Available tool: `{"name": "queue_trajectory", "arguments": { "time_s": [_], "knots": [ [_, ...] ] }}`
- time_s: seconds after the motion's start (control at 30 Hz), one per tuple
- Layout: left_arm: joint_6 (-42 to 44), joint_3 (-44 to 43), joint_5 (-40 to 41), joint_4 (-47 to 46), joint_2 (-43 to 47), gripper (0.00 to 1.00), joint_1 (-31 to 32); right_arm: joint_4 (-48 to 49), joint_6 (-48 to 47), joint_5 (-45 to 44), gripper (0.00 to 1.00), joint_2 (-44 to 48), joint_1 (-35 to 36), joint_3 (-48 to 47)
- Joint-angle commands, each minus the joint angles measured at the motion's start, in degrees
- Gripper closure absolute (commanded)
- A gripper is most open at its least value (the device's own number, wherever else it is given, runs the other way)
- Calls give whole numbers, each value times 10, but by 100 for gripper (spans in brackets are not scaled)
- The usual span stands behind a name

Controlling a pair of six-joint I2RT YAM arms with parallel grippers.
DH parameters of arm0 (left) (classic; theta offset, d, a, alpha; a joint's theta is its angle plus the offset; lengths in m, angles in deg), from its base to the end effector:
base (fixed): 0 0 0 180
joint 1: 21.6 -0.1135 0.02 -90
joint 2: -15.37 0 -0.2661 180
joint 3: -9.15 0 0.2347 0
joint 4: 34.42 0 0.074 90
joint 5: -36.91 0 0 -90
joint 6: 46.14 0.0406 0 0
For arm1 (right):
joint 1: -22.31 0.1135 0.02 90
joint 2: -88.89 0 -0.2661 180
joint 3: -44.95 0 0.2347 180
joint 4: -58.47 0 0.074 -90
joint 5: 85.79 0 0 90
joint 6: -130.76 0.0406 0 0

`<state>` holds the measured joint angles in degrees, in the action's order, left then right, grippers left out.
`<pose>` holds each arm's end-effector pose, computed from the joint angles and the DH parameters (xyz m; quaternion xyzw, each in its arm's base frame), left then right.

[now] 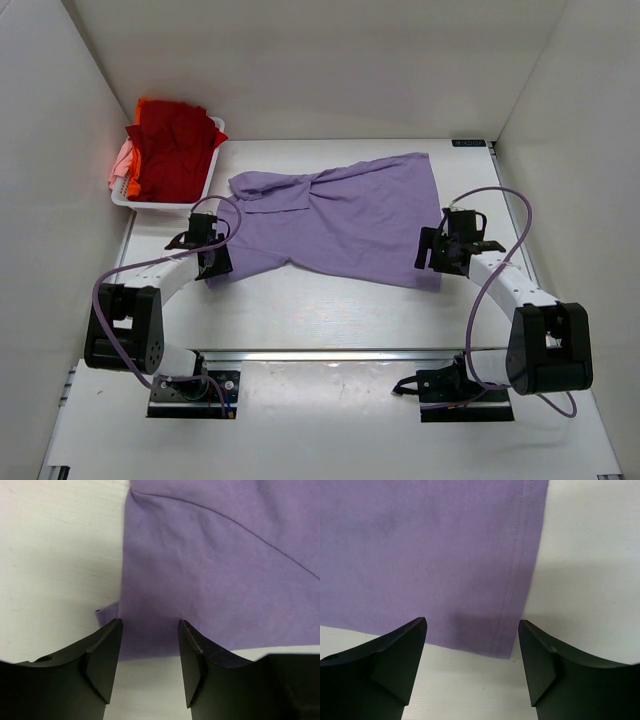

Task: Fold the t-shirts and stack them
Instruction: Flatten out the tshirt

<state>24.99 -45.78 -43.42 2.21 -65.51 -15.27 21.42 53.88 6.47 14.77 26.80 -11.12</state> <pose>0.2406 -0.0198 0.1723 -0.1256 0.9601 0.0284 0.2483 0.2350 0.0201 0.2028 0.0659 0.9515 0.0645 0.2934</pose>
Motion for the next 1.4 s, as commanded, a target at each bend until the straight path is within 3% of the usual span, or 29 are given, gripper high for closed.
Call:
{"name": "queue_trajectory", "arguments": {
  "time_s": [0.0, 0.53, 0.67, 0.73, 0.77, 1.2, 1.27, 1.37],
  "knots": [
    [7, 1, 19, -17, 7, 40, -2, 24, 5, 11, 29, 13, -12, 9],
    [8, 3, 5, -5, -9, 42, 3, 18, 16, 11, 29, 9, -20, 19],
    [6, 1, -25, -14, -22, 64, 4, 11, 23, 7, 28, 7, -28, 25],
    [9, -1, -28, -15, -26, 94, 6, 4, 30, 2, 29, 5, -30, 23],
    [8, -2, -27, -7, -25, 99, 6, -3, 35, -2, 30, 6, -33, 26],
    [-5, -53, -62, 14, 58, 100, 17, -62, 75, -19, 36, 0, -37, 13],
    [-6, -52, -68, 14, 62, 100, 17, -55, 81, -16, 40, -14, -34, 14],
    [-9, -47, -77, 12, 68, 100, 16, -51, 88, -13, 57, -38, -19, 8]
  ]
}}
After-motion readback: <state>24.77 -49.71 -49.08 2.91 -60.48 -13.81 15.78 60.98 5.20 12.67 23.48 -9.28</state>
